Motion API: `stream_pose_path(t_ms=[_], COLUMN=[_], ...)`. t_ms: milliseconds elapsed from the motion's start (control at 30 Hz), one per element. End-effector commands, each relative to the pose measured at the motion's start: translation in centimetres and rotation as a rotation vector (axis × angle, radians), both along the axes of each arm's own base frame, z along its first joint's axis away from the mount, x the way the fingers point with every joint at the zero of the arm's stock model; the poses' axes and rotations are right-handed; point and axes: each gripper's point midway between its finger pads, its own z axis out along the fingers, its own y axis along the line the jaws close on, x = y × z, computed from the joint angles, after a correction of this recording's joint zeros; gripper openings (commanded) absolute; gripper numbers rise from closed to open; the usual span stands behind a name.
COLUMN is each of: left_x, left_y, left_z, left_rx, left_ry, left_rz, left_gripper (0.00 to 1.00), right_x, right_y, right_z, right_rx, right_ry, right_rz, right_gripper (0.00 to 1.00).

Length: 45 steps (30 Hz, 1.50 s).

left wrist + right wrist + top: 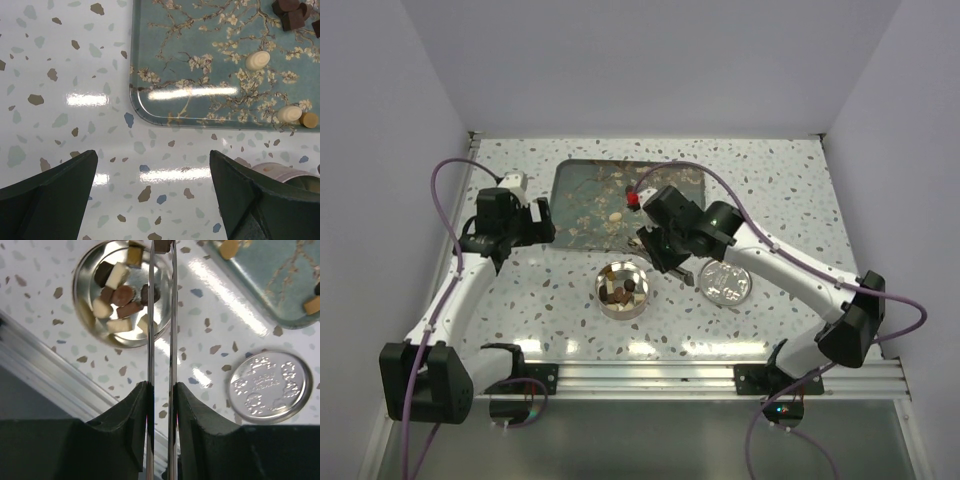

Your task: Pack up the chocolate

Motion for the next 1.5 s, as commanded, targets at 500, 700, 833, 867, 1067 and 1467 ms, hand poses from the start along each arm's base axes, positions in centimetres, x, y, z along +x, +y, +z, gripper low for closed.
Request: stream_pose_path(t_ms=[500,700,833,867,1067,1467], left_x=[0.5,1.0,0.9,0.8,0.7,1.3], left_y=[0.1,0.0,-0.1,-0.1,0.0,0.3], left_z=[1.8,2.3,2.1,2.1,1.9,2.2], left_rx=[-0.005,-0.010,-0.015,-0.014,-0.009,0.019], left_ry=[-0.071,-0.080,-0.073,-0.073,-0.069,-0.069], left_rz=[-0.002,-0.003,-0.005,-0.004,-0.001,-0.007], left_gripper=[1.00,1.00,1.00,1.00,1.00,1.00], right_x=[-6.8,-6.6,-6.5,-6.4,-5.1,8.2], right_y=[0.4,0.5,0.5,0.6,0.6,-2.8], right_z=[3.0,3.1,3.3,3.3,4.2,5.5], right_rx=[0.061,0.060,0.066,0.066,0.058,-0.001], right_ry=[0.031,0.019,0.010,0.004,-0.050,-0.197], right_rz=[0.033,0.030,0.025,0.022,0.002,-0.167], right_gripper=[0.33,0.39,0.40,0.39,0.38,0.38])
